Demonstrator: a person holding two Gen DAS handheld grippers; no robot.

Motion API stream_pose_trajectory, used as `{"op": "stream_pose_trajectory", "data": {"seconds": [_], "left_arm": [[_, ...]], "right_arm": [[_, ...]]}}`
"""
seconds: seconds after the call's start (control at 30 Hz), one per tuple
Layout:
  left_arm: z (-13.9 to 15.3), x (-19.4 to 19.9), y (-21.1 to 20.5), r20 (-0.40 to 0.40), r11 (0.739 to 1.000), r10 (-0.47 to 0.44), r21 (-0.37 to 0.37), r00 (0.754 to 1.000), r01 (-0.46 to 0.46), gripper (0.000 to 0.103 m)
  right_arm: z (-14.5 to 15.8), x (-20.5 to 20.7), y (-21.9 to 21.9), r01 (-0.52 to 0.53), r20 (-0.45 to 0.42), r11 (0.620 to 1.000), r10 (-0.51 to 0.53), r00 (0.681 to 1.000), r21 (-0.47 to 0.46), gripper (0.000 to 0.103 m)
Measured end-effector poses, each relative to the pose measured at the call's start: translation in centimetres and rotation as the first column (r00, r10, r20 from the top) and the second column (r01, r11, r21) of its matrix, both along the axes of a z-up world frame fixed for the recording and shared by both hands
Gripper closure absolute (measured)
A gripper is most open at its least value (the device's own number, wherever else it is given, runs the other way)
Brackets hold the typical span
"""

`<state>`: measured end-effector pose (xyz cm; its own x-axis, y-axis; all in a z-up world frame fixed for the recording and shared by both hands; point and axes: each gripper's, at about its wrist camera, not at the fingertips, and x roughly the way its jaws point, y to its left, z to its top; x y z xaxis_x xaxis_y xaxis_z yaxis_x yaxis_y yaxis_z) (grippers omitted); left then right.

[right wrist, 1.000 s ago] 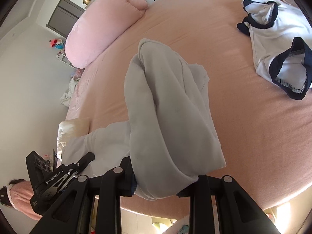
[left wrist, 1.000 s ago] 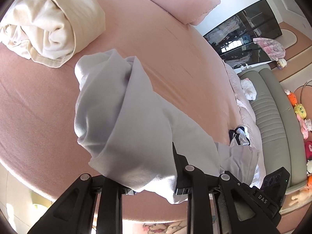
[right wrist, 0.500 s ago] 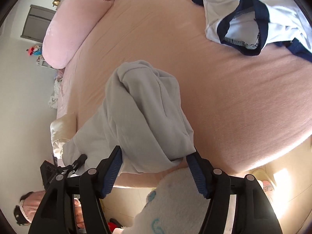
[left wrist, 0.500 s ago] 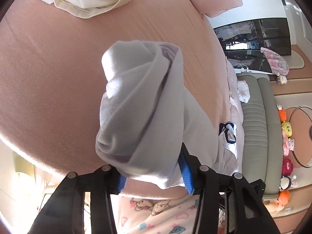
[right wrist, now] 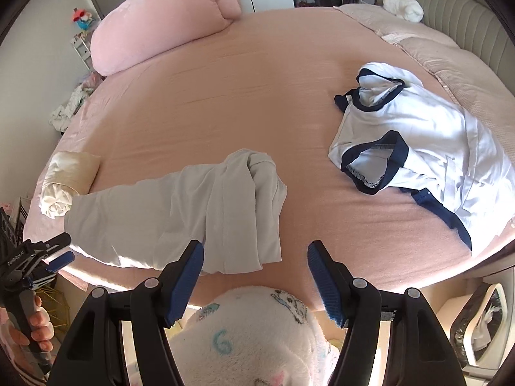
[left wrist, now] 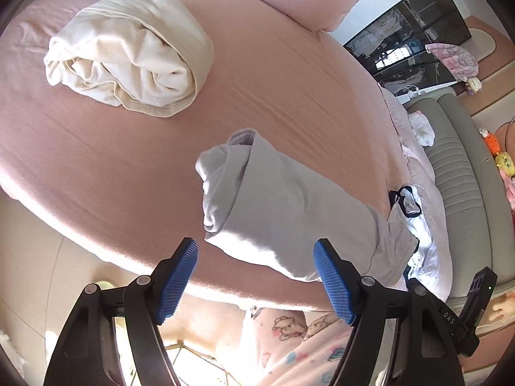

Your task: Fold clothes

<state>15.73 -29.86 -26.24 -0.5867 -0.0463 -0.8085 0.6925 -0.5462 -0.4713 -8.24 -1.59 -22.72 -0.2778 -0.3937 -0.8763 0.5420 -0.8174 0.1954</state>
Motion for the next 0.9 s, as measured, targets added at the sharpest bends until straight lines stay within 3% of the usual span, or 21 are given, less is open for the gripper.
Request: {"op": "stream_pose_trajectory", "data": {"seconds": [0.13, 0.27, 0.53, 0.9], "left_arm": [[1.3, -0.1, 0.8, 0.092, 0.982, -0.064, -0.17, 0.994, 0.079, 0.03], [1.0, -0.7, 1.4, 0.158, 0.958, -0.11, -0.247, 0.981, 0.147, 0.03], [-0.2, -1.4, 1.0, 0.142, 0.964, -0.14, -0.206, 0.98, 0.167, 0.03], [-1.1, -2.2, 1.5, 0.157, 0.948, -0.209, -0.211, 0.965, 0.24, 0.03]], "right_arm": [[-1.3, 0.2, 0.3, 0.018, 0.031, 1.0, -0.018, 0.999, -0.001, 0.036], [-1.5, 0.4, 0.5, 0.017, 0.013, 1.0, -0.018, 1.0, 0.021, 0.036], [-1.2, 0.6, -0.3, -0.012, -0.029, 0.998, 0.013, 0.999, 0.055, 0.036], [-3.1, 1.8, -2.2, -0.091, -0.03, 0.986, 0.097, 0.995, 0.142, 0.036]]}}
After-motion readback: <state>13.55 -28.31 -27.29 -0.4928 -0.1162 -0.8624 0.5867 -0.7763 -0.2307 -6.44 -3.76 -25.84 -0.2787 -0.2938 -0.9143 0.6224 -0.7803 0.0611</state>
